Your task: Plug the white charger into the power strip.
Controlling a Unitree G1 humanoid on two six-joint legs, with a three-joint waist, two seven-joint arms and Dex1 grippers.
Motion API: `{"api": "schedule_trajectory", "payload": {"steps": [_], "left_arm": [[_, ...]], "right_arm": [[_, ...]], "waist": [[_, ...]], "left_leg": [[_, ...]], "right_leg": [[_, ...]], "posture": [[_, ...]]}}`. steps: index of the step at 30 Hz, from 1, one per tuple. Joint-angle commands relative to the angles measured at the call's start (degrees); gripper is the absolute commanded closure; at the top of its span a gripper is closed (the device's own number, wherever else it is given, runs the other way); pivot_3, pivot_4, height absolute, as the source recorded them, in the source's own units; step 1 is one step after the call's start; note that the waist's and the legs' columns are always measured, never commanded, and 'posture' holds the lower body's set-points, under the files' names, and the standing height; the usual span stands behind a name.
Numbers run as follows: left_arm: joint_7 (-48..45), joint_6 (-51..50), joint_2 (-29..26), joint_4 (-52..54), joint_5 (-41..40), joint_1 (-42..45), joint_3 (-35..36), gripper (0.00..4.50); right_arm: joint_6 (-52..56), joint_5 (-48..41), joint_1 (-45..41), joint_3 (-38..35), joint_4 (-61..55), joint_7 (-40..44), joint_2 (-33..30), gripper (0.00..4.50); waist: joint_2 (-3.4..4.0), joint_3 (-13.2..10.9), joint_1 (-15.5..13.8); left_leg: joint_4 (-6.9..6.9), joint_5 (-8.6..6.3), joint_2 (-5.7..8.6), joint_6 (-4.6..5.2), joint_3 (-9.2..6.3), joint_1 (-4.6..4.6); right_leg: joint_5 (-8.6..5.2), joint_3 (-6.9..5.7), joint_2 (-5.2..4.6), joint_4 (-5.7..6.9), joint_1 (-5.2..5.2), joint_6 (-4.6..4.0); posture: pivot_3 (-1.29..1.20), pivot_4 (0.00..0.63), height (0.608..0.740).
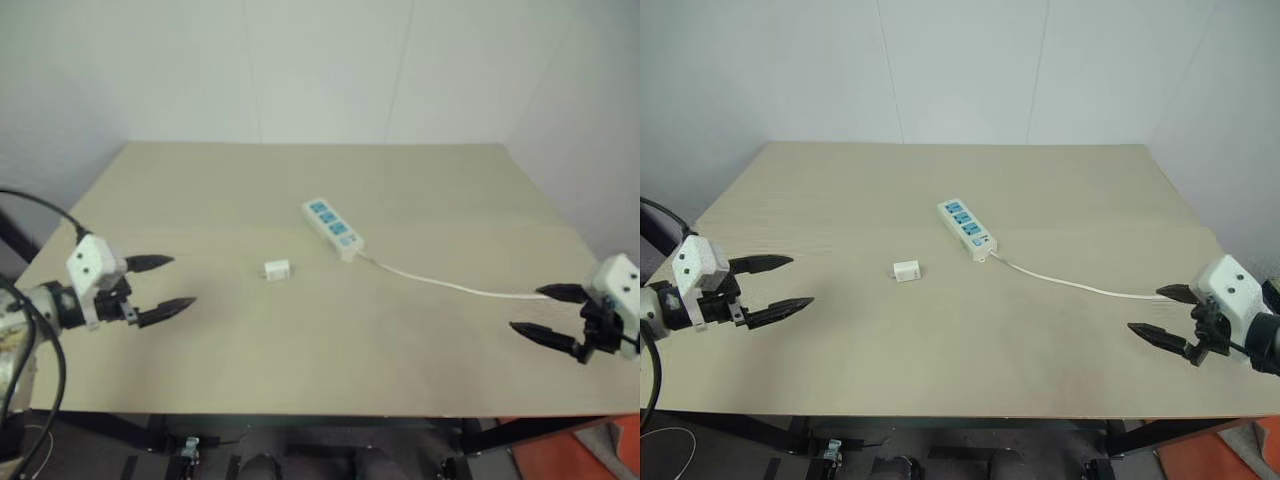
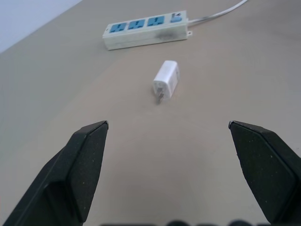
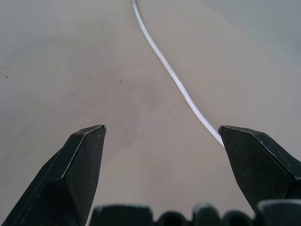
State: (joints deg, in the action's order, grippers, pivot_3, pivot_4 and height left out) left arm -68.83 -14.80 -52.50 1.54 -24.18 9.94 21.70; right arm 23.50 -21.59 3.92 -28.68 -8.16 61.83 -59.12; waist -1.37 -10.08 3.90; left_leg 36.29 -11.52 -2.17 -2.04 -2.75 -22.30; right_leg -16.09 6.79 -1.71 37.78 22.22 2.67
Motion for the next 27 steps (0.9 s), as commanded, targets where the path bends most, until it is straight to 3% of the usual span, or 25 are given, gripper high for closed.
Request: {"api": "schedule_trajectory", "payload": {"steps": [1, 13, 20, 27], "left_arm": [[-0.7, 0.3, -1.6, -0.6, -0.9, 2.1, -0.3, 0.02], [-1.9, 3.4, -2.0, -2.7, -0.6, 4.6, -2.2, 0.02], [-0.8, 4.3, -0.6, -3.6, 1.8, 8.5, -7.3, 0.02], [-3.4, -1.4, -3.2, -2.6, 0.7, 7.8, -10.1, 0.02]], "right_arm": [[0.4, -1.0, 0.5, -3.2, -2.1, -0.9, 0.1, 0.00], [1.0, -2.2, -0.8, -2.0, -4.5, -4.1, 2.7, 0.00], [-2.1, 3.6, -19.2, 16.9, 5.3, -8.5, 11.3, 0.00], [-14.4, 14.4, -40.5, 29.1, 34.9, -16.7, 27.9, 0.00]], "waist": [[0.00, 0.0, 0.0], [-0.01, 0.0, 0.0], [-0.08, 0.0, 0.6], [-0.10, 0.0, 1.0]], "left_leg": [[0.00, 0.00, 0.00, 0.00, 0.00, 0.00], [-0.03, 0.00, 0.00, 0.00, 0.01, -0.02], [-0.01, 0.00, -0.06, 0.00, 0.04, 0.04], [-0.17, 0.00, -0.17, 0.00, 0.06, -0.16]], "right_leg": [[0.00, 0.00, 0.00, -0.01, 0.00, 0.00], [0.01, 0.01, 0.00, -0.07, 0.00, 0.01], [0.08, 0.11, 0.10, -0.06, 0.00, 0.07], [0.31, 0.09, 0.20, -0.14, 0.25, -0.34]], "posture": [[0.00, 0.150, 0.740], [0.00, 0.150, 0.740], [0.00, 0.150, 0.740], [0.00, 0.150, 0.740]]}}
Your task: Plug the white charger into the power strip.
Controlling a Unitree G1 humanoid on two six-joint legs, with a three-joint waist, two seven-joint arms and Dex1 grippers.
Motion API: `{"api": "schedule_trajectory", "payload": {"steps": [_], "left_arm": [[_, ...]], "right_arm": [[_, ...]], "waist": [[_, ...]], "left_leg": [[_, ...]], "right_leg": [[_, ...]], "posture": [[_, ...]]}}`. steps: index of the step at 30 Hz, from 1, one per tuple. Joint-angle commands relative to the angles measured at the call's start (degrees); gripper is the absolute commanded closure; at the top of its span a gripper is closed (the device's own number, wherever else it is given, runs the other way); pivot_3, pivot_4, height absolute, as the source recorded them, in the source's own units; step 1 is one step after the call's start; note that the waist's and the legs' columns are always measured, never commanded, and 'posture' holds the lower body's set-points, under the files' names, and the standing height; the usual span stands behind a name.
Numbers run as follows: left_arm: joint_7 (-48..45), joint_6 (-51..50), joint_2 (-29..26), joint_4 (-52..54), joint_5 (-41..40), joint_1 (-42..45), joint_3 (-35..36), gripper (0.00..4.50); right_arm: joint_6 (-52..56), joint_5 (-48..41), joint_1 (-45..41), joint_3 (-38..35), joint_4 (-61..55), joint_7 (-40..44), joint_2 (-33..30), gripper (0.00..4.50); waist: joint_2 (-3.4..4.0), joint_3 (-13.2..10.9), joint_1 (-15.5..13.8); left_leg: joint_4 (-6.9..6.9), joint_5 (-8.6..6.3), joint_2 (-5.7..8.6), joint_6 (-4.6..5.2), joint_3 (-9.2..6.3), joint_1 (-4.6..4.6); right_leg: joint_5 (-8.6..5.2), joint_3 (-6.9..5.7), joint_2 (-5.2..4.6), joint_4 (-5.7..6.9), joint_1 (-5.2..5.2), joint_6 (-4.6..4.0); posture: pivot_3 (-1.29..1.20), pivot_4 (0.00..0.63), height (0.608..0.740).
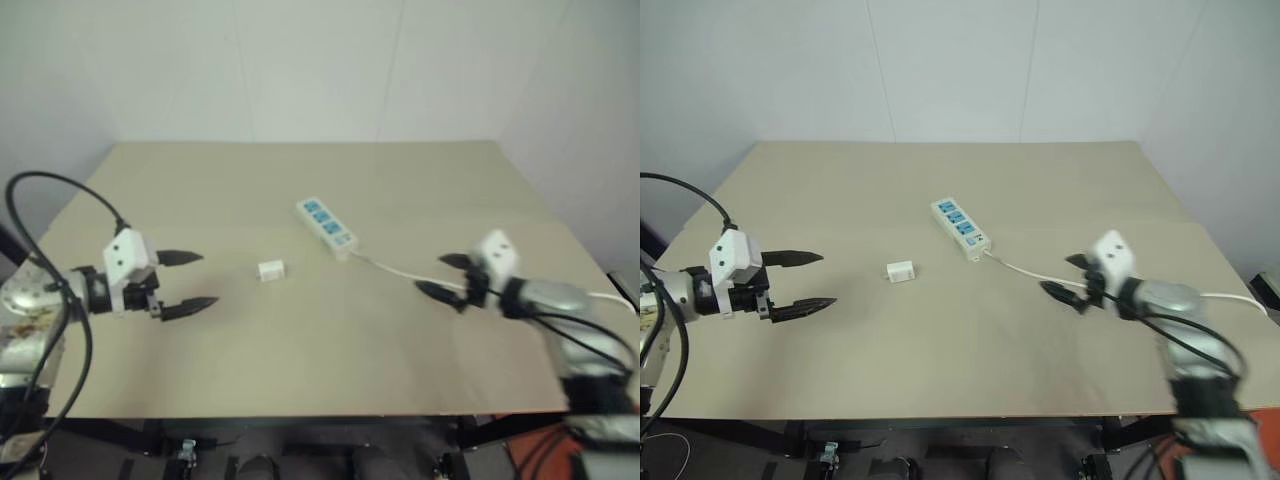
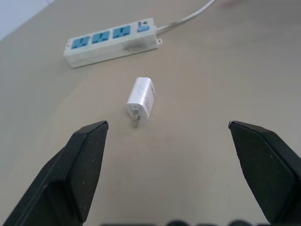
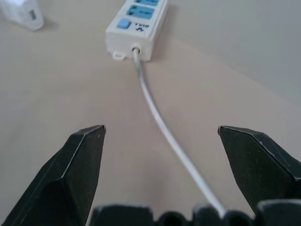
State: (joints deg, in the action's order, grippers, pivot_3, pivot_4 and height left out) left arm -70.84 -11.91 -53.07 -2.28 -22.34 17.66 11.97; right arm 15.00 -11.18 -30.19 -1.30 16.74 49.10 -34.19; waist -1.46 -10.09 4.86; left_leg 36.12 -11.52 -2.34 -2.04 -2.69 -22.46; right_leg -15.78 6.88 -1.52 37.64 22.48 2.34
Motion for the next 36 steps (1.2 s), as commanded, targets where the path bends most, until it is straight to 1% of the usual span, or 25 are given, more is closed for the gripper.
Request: {"api": "schedule_trajectory", "payload": {"steps": [1, 3, 8, 11, 17, 22, 23, 25, 27, 30, 33, 34, 36], "left_arm": [[-2.4, -6.3, -3.6, 1.6, -1.8, 0.0, -0.8, 0.02], [-3.1, -8.5, -4.3, 2.1, -2.4, -0.2, -1.2, 0.02], [-2.1, -8.6, -4.0, 3.0, -2.0, -0.8, -0.7, 0.02], [-1.7, -7.8, -4.0, 3.6, -1.6, -1.9, -0.3, 0.00], [-1.0, -6.1, -4.2, 3.2, -1.3, -3.2, 0.6, 0.00], [-1.1, -3.9, -3.9, 2.1, -0.8, -3.0, 0.1, 0.00], [-1.1, -3.3, -3.8, 1.7, -0.7, -2.6, -0.1, 0.00], [-1.2, -2.6, -3.6, 1.0, -0.4, -2.1, -0.4, 0.00], [-1.5, -2.0, -3.3, 0.3, -0.3, -1.3, -1.1, 0.00], [-1.6, -1.4, -2.8, -0.6, 0.0, 0.0, -2.0, 0.00], [-1.7, -0.5, -2.3, -1.5, 0.3, 0.5, -2.3, 0.00], [-1.7, -0.2, -2.2, -1.9, 0.5, 0.6, -2.6, 0.00], [-2.0, 0.3, -1.9, -2.6, 0.9, 0.9, -3.3, 0.00]], "right_arm": [[-7.1, 5.0, -10.1, 2.5, 15.4, -5.2, 4.9, 0.00], [-9.6, 6.6, -15.0, 3.5, 23.3, -6.2, 7.3, 0.00], [-14.0, 9.1, -22.6, 5.4, 37.2, -4.4, 11.0, 0.00], [-15.3, 10.1, -24.9, 5.8, 41.8, -2.5, 12.2, 0.58], [-16.6, 11.6, -27.1, 5.8, 46.0, -1.6, 13.6, 2.67], [-18.4, 12.3, -26.6, 5.9, 45.8, -1.1, 13.7, 4.41], [-18.7, 12.3, -26.2, 5.9, 45.2, -1.1, 13.6, 4.48], [-18.8, 12.4, -25.5, 5.8, 44.3, -0.7, 13.5, 4.48], [-19.8, 12.0, -22.5, 5.8, 38.6, 0.7, 12.0, 4.48], [-14.7, 8.6, -13.5, 4.3, 21.0, 4.1, 8.5, 4.48], [-8.8, 4.5, -1.7, 2.6, 1.6, 5.8, 5.1, 4.48], [-6.4, 2.8, 1.7, 1.7, -3.1, 5.6, 4.7, 4.48], [-4.5, 3.2, 6.1, 1.3, -7.2, 2.7, 4.6, 4.48]], "waist": [[0.02, 0.0, 0.1], [0.04, 0.0, 0.3], [0.04, 0.0, 0.3], [0.04, 0.0, 0.7], [0.03, 0.0, 1.0], [0.03, 0.0, 1.1], [0.04, 0.0, 1.2], [0.03, 0.0, 1.3], [0.03, 0.0, 1.3], [0.04, 0.0, 0.6], [0.05, 0.0, -0.1], [0.05, 0.0, -0.4], [0.05, 0.0, -0.5]], "left_leg": [[-0.03, 0.00, 0.00, 0.00, -0.01, -0.01], [-0.06, 0.00, 0.05, 0.00, -0.02, -0.17], [-0.06, 0.00, 0.04, 0.00, -0.13, -0.41], [-0.14, 0.00, 0.04, 0.00, -0.13, -0.40], [-0.11, 0.01, 0.02, 0.00, -0.12, -0.33], [-0.09, 0.01, -0.06, -0.01, -0.12, -0.24], [-0.09, 0.01, -0.08, -0.01, -0.12, -0.23], [-0.10, 0.02, -0.09, -0.01, -0.12, -0.23], [-0.10, 0.02, -0.09, -0.01, -0.12, -0.24], [-0.10, 0.01, -0.08, -0.01, -0.13, -0.39], [-0.08, 0.01, -0.07, -0.01, -0.18, -0.62], [-0.08, 0.01, -0.07, -0.01, -0.19, -0.68], [-0.06, 0.01, -0.08, -0.01, -0.15, -0.66]], "right_leg": [[0.04, -0.02, 0.00, 0.00, 0.00, -0.07], [0.05, -0.02, -0.04, -0.01, 0.17, -0.09], [0.08, -0.18, -0.08, -0.01, 0.35, -0.13], [0.09, -0.18, -0.08, 0.01, 0.40, -0.16], [0.13, -0.15, -0.05, 0.19, 0.44, -0.22], [0.13, -0.14, 0.07, 0.33, 0.42, -0.22], [0.13, -0.13, 0.09, 0.33, 0.42, -0.23], [0.13, -0.13, 0.10, 0.34, 0.43, -0.23], [0.13, -0.13, 0.10, 0.32, 0.43, -0.23], [0.13, -0.15, 0.08, 0.29, 0.53, -0.23], [0.13, -0.20, 0.05, 0.30, 0.64, -0.22], [0.13, -0.22, 0.05, 0.29, 0.67, -0.22], [0.13, -0.22, 0.05, 0.20, 0.69, -0.22]], "posture": [[0.00, 0.150, 0.740], [0.00, 0.150, 0.740], [0.00, 0.150, 0.740], [0.00, 0.150, 0.740], [0.00, 0.150, 0.740], [0.00, 0.150, 0.740], [0.00, 0.150, 0.740], [0.00, 0.150, 0.740], [0.00, 0.150, 0.740], [0.00, 0.150, 0.740], [0.00, 0.150, 0.740], [0.00, 0.150, 0.740], [0.00, 0.150, 0.740]]}}
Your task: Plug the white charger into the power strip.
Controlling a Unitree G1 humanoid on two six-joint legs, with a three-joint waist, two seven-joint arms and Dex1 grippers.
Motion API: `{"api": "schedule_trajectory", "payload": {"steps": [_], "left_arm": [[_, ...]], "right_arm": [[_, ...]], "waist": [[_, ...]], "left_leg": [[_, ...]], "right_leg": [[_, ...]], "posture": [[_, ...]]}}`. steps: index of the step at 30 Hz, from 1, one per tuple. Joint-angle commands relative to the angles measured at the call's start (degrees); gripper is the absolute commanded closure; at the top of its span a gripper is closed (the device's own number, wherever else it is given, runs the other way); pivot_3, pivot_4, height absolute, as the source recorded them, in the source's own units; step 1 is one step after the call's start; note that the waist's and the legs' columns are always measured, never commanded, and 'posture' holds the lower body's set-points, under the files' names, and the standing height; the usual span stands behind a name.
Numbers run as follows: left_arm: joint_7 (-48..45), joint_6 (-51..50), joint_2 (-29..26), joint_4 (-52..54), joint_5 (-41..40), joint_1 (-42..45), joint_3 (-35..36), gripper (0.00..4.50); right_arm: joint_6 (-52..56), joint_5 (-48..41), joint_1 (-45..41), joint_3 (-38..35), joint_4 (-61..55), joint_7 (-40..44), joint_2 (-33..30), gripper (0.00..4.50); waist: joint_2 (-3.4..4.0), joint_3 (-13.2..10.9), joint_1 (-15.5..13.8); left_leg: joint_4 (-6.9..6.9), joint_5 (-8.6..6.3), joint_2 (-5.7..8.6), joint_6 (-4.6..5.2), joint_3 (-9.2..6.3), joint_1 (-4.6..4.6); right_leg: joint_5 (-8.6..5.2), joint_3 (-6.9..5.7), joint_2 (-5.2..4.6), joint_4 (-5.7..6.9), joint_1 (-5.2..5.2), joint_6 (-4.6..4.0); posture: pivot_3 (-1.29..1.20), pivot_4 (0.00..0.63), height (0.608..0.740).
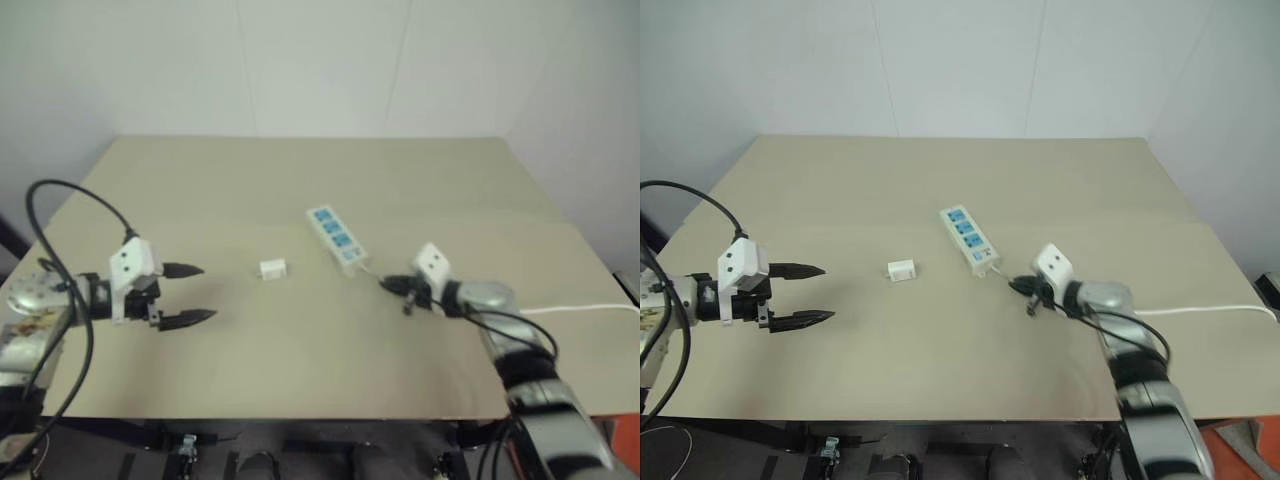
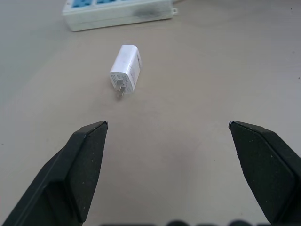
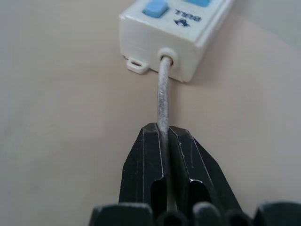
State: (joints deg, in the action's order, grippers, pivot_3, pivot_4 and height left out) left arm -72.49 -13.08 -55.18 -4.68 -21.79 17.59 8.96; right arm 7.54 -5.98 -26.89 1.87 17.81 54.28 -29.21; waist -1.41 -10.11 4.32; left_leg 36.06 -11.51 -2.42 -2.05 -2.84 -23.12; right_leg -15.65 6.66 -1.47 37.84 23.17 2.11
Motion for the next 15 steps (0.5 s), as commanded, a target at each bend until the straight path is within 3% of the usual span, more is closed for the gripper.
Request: {"api": "schedule_trajectory", "payload": {"steps": [1, 2, 10, 15], "left_arm": [[-0.5, 1.8, 0.4, -0.6, 0.7, 1.3, -0.6, 0.00], [-0.6, 2.1, 0.5, -0.9, 0.9, 1.6, -0.9, 0.00], [-1.1, 4.0, 0.8, -3.8, 2.4, 4.5, -2.2, 0.00], [-0.7, 5.6, 0.7, -4.7, 3.6, 4.3, -2.1, 0.00]], "right_arm": [[3.6, -1.5, 4.1, -1.7, -8.8, -3.4, -0.4, 4.48], [4.6, -1.4, 4.9, -1.6, -9.1, -4.0, -0.3, 4.48], [6.3, -3.3, 6.5, -3.7, -16.1, -16.4, 7.3, 1.79], [6.3, -3.0, 6.5, -3.4, -19.9, -23.5, 13.2, 0.04]], "waist": [[0.00, 0.0, 0.2], [0.00, 0.0, 0.2], [-0.02, 0.0, 0.0], [-0.02, 0.0, -0.3]], "left_leg": [[0.00, 0.00, 0.00, 0.00, 0.05, 0.04], [0.05, 0.00, 0.00, 0.00, 0.08, 0.14], [0.04, 0.15, -0.14, 0.14, 0.08, 0.39], [0.00, 0.15, -0.13, 0.14, 0.08, 0.23]], "right_leg": [[0.00, 0.05, 0.01, 0.01, 0.00, -0.01], [0.00, 0.10, 0.02, 0.12, -0.04, 0.00], [-0.15, 0.18, 0.26, 0.22, -0.12, 0.27], [0.08, 0.15, 0.22, 0.15, -0.02, -0.13]], "posture": [[0.00, 0.150, 0.740], [0.00, 0.150, 0.740], [0.00, 0.150, 0.740], [0.00, 0.150, 0.740]]}}
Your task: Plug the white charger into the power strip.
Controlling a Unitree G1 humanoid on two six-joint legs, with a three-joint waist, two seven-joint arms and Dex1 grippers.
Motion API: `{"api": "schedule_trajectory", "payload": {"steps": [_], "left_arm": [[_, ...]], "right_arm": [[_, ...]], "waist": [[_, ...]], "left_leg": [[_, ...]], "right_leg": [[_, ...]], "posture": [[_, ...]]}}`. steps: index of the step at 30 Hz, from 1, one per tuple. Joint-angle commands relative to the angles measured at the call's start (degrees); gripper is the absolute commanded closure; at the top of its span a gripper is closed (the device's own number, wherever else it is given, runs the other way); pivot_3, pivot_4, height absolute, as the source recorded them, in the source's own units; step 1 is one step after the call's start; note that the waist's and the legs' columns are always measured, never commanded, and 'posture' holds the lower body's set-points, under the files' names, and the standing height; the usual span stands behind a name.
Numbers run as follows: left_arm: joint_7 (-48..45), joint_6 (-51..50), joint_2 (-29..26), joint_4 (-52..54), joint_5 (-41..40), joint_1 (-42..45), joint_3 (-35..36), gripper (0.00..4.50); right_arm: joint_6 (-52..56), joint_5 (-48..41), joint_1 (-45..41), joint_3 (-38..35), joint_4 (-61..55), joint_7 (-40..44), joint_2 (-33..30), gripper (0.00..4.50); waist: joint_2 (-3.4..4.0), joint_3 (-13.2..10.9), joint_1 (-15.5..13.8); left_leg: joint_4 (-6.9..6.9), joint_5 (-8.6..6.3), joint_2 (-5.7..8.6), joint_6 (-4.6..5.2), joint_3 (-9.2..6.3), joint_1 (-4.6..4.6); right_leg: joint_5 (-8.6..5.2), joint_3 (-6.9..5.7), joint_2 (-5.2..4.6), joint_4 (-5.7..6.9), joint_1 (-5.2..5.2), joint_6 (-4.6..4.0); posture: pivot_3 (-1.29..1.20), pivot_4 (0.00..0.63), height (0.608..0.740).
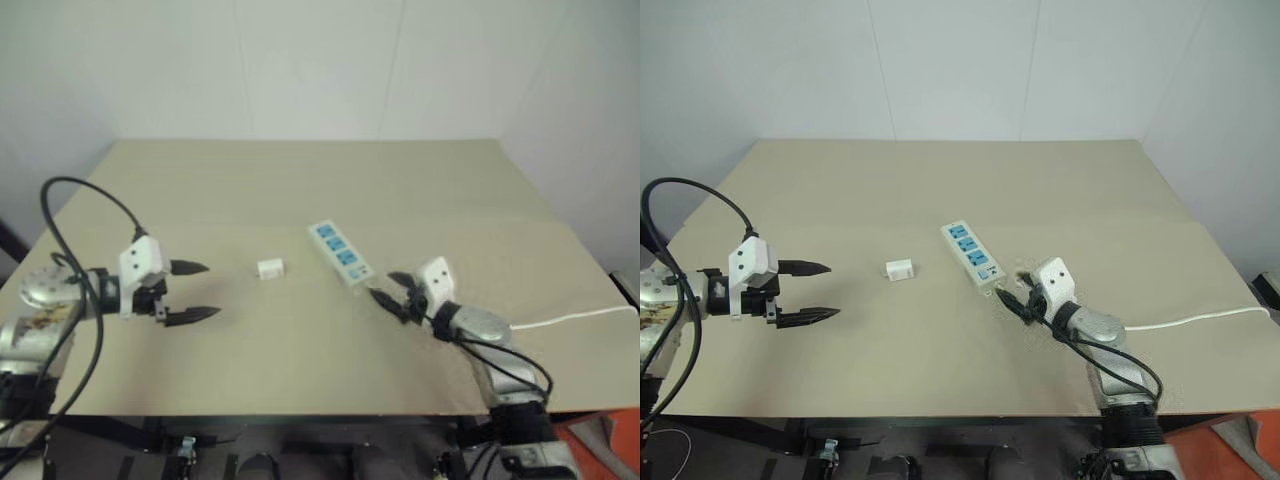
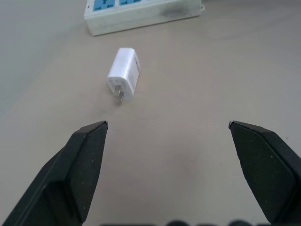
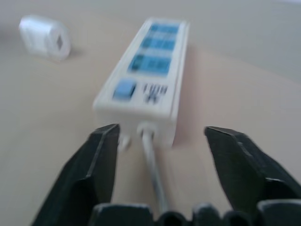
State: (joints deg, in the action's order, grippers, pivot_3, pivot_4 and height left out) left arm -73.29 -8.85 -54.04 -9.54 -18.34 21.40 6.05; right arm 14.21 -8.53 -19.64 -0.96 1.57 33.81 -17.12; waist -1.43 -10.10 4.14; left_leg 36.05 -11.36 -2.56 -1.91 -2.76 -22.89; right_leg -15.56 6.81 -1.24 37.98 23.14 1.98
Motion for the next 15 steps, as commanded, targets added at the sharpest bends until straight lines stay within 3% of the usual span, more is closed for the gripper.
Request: {"api": "schedule_trajectory", "payload": {"steps": [1, 15], "left_arm": [[0.2, 1.5, -0.3, 0.4, 0.1, 0.4, 1.0, 0.00], [1.2, 2.7, -0.7, 1.1, 0.2, -0.8, 1.9, 0.00]], "right_arm": [[-0.3, -0.9, -0.7, -0.5, -4.0, -3.5, 1.9, 0.04], [-1.9, 1.7, -3.0, 3.8, 2.1, -6.7, 5.0, 0.04]], "waist": [[0.00, 0.0, -0.1], [0.00, 0.0, 0.0]], "left_leg": [[0.00, 0.00, 0.01, 0.00, 0.01, -0.04], [0.01, 0.00, -0.01, 0.00, 0.00, 0.02]], "right_leg": [[0.00, -0.02, -0.01, -0.02, 0.01, -0.01], [-0.01, -0.04, -0.01, 0.03, 0.01, 0.02]], "posture": [[0.00, 0.150, 0.740], [0.00, 0.150, 0.740]]}}
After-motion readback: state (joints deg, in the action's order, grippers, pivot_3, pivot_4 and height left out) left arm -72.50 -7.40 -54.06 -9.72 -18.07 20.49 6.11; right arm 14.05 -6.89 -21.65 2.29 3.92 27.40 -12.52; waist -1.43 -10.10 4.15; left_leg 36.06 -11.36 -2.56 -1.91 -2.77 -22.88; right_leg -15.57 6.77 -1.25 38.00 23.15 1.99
